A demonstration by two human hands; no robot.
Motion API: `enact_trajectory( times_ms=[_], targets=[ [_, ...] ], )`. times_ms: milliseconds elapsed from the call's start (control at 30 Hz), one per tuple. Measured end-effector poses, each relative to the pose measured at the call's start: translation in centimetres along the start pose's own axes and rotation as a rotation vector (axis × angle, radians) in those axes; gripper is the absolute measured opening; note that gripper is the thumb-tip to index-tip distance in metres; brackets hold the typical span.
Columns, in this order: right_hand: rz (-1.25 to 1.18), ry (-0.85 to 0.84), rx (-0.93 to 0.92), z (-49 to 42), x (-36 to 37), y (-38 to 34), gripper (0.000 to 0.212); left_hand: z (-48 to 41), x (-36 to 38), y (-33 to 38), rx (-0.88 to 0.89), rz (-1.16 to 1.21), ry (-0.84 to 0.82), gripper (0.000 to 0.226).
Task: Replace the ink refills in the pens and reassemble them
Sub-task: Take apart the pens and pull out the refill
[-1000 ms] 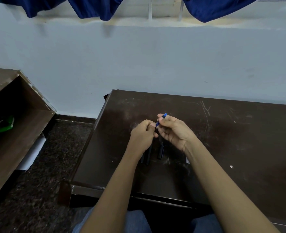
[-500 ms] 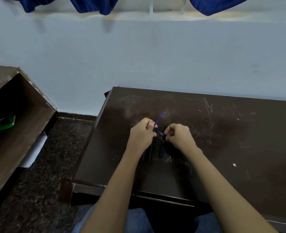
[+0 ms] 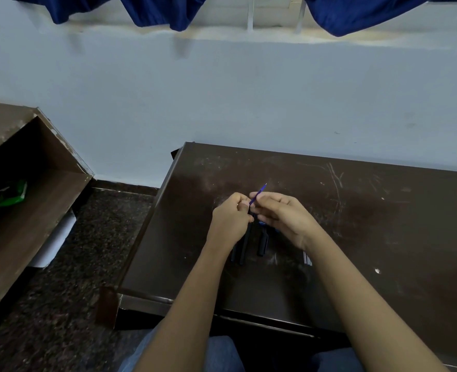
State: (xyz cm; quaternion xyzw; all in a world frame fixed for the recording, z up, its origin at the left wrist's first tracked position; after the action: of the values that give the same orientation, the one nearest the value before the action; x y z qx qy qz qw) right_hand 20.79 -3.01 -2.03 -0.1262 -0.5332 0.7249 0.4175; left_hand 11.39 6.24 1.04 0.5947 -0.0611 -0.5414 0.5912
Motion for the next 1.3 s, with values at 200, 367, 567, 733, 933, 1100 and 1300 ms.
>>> enact_trajectory(
  times_ms=[200, 367, 567, 733, 933, 1100, 1300],
  targets=[
    [-0.313, 0.102, 0.047, -0.1, 1.4, -0.3, 0.009, 0.2, 0.0, 0.1, -0.008, 0.008, -0.058, 0.020],
    [-0.603, 0.317, 0.026, -5.7, -0.6, -3.4, 0.019, 0.0, -0.2, 0.1, -0.034, 0.013, -0.045, 0.022],
    [0.766, 0.233, -0.127, -11.1, -0.8, -3.4, 0.036, 0.0, -0.4, 0.1, -0.014, -0.006, -0.058, 0.021],
    [1.109, 0.203, -0.186, -12.7, -0.9, -0.8, 0.032, 0.0, -0.3, 0.1, 0.004, -0.029, -0.066, 0.022],
    [1.238, 0.243, -0.284, -12.3, -0.8, 0.3, 0.036, 0.0, -0.3, 0.1, -0.005, -0.031, -0.048, 0.027],
    [1.256, 0.228, -0.312, -12.4, -0.8, 0.7, 0.036, 0.0, -0.2, 0.1, -0.007, -0.041, -0.047, 0.027],
    [1.221, 0.227, -0.293, -12.3, -0.8, 0.7, 0.033, 0.0, -0.3, 0.1, -0.008, -0.042, -0.055, 0.027]
  ],
)
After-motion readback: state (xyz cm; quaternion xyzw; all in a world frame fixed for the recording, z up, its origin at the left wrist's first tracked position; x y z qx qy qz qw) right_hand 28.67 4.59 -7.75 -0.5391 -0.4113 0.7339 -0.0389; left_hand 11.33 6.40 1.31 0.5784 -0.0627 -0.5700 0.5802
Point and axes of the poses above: each hand's wrist, its own z-axis away from the middle knuckle, its own x-axis out of the palm, y = z × x, the point moved 3 cm from there along -z, towards the middle knuckle, and after that the axes turned 9 degrees about -z, right-handed, at the moved point
